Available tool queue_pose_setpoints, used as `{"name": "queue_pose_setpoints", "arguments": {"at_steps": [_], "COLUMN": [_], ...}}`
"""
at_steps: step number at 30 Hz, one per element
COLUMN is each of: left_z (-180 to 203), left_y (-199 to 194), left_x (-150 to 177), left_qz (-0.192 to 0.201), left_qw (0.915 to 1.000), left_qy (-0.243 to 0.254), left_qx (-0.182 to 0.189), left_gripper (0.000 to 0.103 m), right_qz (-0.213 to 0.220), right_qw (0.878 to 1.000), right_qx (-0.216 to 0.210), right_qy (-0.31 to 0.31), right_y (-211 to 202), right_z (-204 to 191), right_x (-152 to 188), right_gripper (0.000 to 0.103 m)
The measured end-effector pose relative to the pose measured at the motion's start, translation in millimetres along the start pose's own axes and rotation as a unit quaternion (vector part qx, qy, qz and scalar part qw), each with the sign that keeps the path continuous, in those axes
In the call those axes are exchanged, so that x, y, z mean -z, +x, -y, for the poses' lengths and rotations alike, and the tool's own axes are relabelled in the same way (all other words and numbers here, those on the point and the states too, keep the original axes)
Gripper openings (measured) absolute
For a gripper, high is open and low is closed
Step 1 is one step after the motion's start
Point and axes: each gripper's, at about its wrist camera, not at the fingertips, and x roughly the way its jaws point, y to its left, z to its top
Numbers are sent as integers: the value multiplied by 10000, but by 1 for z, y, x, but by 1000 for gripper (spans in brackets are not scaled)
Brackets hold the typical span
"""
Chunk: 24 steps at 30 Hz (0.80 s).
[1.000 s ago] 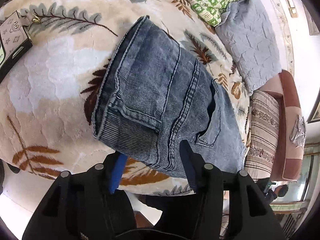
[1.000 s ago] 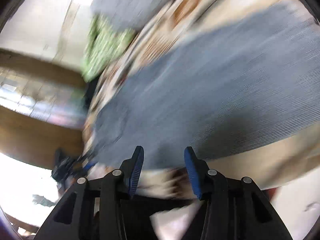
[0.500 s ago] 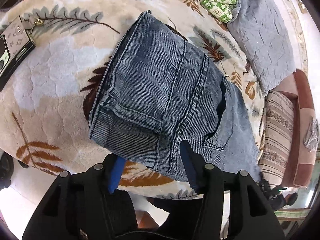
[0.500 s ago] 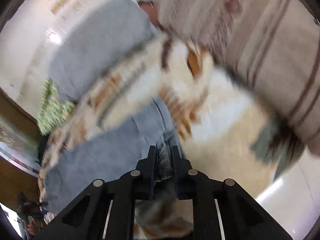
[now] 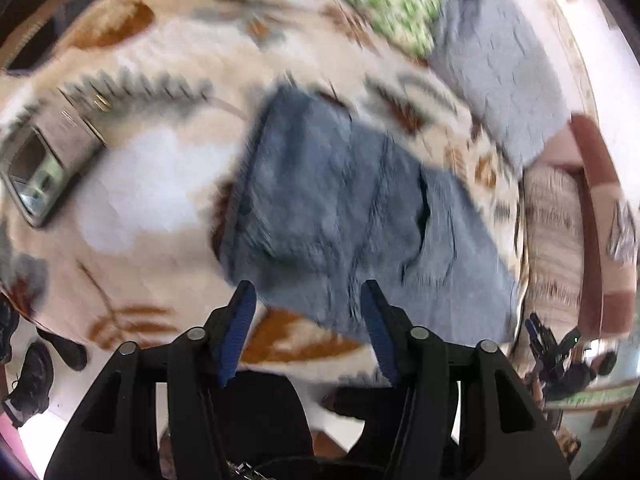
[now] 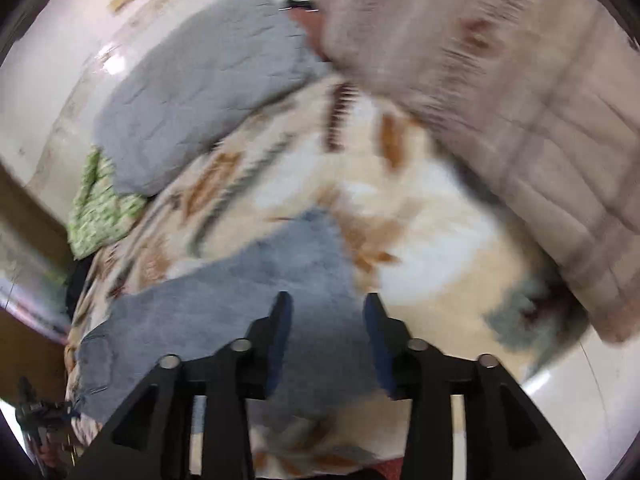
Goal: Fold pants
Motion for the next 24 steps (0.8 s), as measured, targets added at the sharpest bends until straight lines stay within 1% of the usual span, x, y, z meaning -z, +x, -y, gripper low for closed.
{"name": "queue_pose_setpoints", "arguments": {"at_steps": [1, 2, 3, 4, 7, 10, 13, 14, 16, 17, 18, 19, 20, 21, 22, 24], "left_z": [-5, -9, -12, -15, -23, -28, -33, -34, -37, -37, -35, -32, -29, -25, -21, -19], "left_y": [-2, 1, 5, 14, 40, 58, 67, 69, 76, 78, 78, 76, 73, 68, 65, 71], "left_x": [-11, -20, -29, -42, -69, -85, -93, -94, -95, -95, -95, -96, -95, -94, -93, -92], "left_qz": [86, 105, 74, -26, -294, -444, -550, -590, -755, -826, -845, -834, -809, -717, -602, -636], "left_qw": [9999, 9998, 9997, 9994, 9979, 9958, 9939, 9937, 9920, 9912, 9912, 9914, 9916, 9926, 9944, 9953], "left_qy": [-97, -183, -243, -341, -577, -766, -856, -846, -826, -811, -771, -711, -645, -544, -434, -402], "left_qx": [-57, -71, -62, -60, 89, 225, 424, 443, 585, 645, 672, 715, 773, 812, 746, 611], "left_gripper": [61, 62, 62, 62, 62, 62, 62, 63, 68, 68, 69, 69, 69, 69, 70, 70], "right_qz": [-101, -225, -413, -554, -1023, -1360, -1651, -1780, -1979, -2085, -2063, -2055, -2031, -1799, -1680, -1700], "right_qw": [9996, 9982, 9953, 9923, 9776, 9635, 9511, 9466, 9395, 9335, 9289, 9198, 9139, 9094, 9055, 9046], "right_qx": [-184, -389, -638, -817, -1359, -1667, -1689, -1594, -1395, -1312, -1332, -1393, -1366, -1294, -1288, -1089], "right_qy": [-202, -388, -600, -746, -1242, -1594, -1989, -2165, -2425, -2605, -2773, -3040, -3238, -3520, -3678, -3755], "right_y": [8, 21, 41, 55, 109, 158, 201, 218, 241, 251, 254, 253, 248, 235, 229, 236], "right_z": [-18, -40, -69, -89, -167, -232, -283, -299, -314, -321, -325, -334, -344, -355, -360, -361], "right_x": [-4, -7, -10, -10, -9, -8, -6, -3, 3, 8, 10, 11, 12, 13, 13, 16], "right_gripper": [48, 50, 56, 59, 59, 59, 59, 59, 59, 59, 51, 7, 5, 2, 2, 1]}}
